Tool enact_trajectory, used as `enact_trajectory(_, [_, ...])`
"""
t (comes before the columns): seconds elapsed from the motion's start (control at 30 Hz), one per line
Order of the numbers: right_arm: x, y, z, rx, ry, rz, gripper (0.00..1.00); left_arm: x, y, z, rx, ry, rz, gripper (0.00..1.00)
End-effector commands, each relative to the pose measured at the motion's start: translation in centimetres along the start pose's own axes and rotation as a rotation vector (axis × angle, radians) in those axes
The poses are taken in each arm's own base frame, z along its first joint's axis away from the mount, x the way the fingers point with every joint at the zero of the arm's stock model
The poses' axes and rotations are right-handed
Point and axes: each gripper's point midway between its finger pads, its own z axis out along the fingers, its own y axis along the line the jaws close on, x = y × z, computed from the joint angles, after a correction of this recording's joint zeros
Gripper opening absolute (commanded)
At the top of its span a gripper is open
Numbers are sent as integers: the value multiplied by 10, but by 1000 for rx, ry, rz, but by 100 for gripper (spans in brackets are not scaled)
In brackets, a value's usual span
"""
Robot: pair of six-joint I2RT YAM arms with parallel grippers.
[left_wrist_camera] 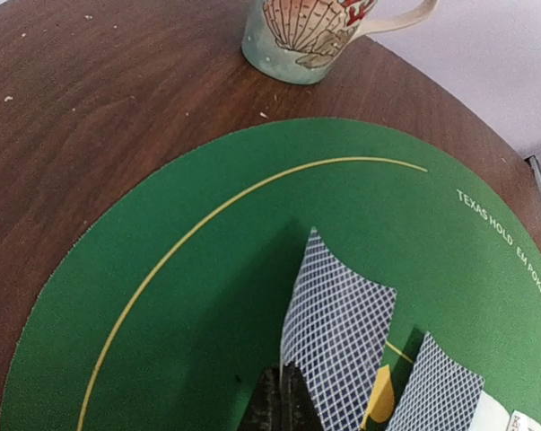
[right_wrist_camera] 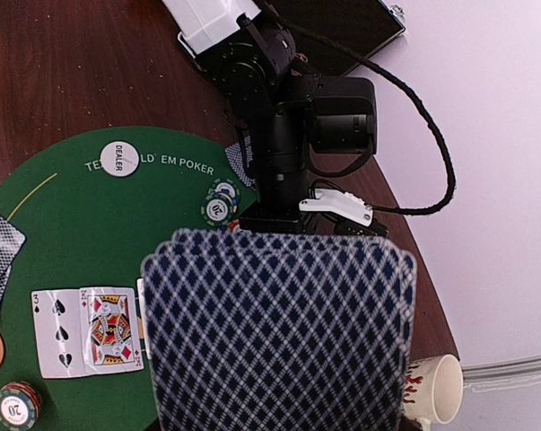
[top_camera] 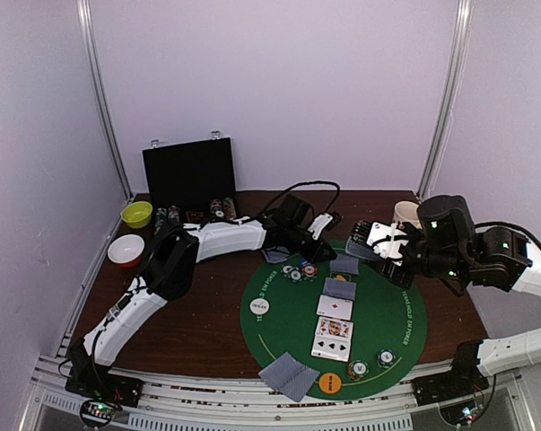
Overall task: Distribute texas hold em gaming equipment
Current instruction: Distribute the poker card in the community card area.
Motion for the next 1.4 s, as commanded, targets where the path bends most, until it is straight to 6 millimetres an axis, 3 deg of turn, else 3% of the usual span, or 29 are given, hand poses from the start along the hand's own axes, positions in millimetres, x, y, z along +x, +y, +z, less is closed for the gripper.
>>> enact_trajectory(0.0, [-7, -4, -3, 5, -30, 14, 44, 7, 2, 3, 14, 2, 41, 0])
enact_trajectory(0.53, [-6, -3, -4, 2, -26, 18, 44, 13, 17, 4, -41, 10, 54, 0])
enact_trajectory(0.83, [-3, -8, 0, 39, -9, 44, 44, 11, 17, 2, -46, 8, 39, 23])
enact_trajectory(0.97, [11, -16, 7, 111, 50, 120, 44, -10, 12, -11, -50, -37, 36, 27])
enact_trajectory(1.07, [30, -25, 13, 184, 130, 244, 44, -36, 8, -30, -82, -87, 48, 33])
enact_trajectory(1.23, [56, -32, 19, 257, 212, 349, 43, -94, -4, -83, -92, -199, 40, 50])
enact_trajectory(1.37, [77, -46, 27, 266, 257, 379, 44, -139, -23, -141, -91, -297, 59, 61])
